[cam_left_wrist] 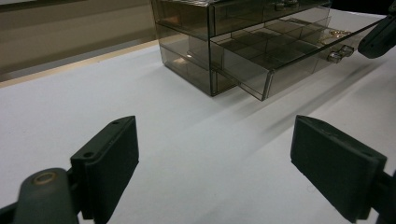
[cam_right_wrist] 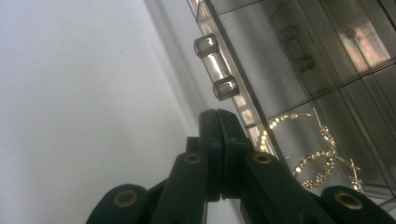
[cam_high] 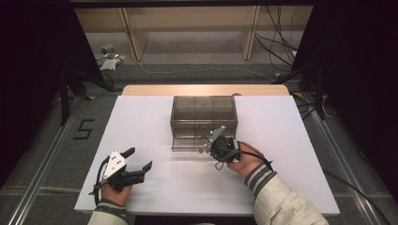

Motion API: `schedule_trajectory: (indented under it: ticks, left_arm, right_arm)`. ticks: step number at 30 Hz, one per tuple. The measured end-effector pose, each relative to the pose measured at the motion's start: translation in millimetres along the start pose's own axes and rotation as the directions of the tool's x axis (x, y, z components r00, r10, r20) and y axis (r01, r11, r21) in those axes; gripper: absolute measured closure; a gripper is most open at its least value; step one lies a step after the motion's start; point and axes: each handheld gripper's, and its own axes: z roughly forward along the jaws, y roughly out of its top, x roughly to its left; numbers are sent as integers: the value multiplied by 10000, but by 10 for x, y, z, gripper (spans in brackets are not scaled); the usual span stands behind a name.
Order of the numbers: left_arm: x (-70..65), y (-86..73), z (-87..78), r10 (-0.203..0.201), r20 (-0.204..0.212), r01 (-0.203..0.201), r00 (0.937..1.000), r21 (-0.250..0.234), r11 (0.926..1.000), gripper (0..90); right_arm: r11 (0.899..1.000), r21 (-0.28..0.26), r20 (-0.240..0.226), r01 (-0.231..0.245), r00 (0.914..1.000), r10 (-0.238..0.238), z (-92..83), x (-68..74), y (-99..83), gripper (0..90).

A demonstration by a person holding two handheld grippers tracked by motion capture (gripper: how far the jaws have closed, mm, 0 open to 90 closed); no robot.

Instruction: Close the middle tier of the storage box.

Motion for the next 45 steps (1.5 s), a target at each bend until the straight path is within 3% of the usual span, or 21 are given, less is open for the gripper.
schedule_trajectory:
  ticks: [25, 45]
  left_arm:
    - [0, 0, 1, 0, 6, 0, 10000, 34, 10000, 154]
    - [2, -1, -1, 10, 12, -10, 10000, 20, 10000, 154]
  right_arm:
    - [9997, 226, 6, -82, 10000, 82, 145, -44, 70, 898]
    - [9987, -162, 528, -489, 9974, 497, 128, -156, 123, 898]
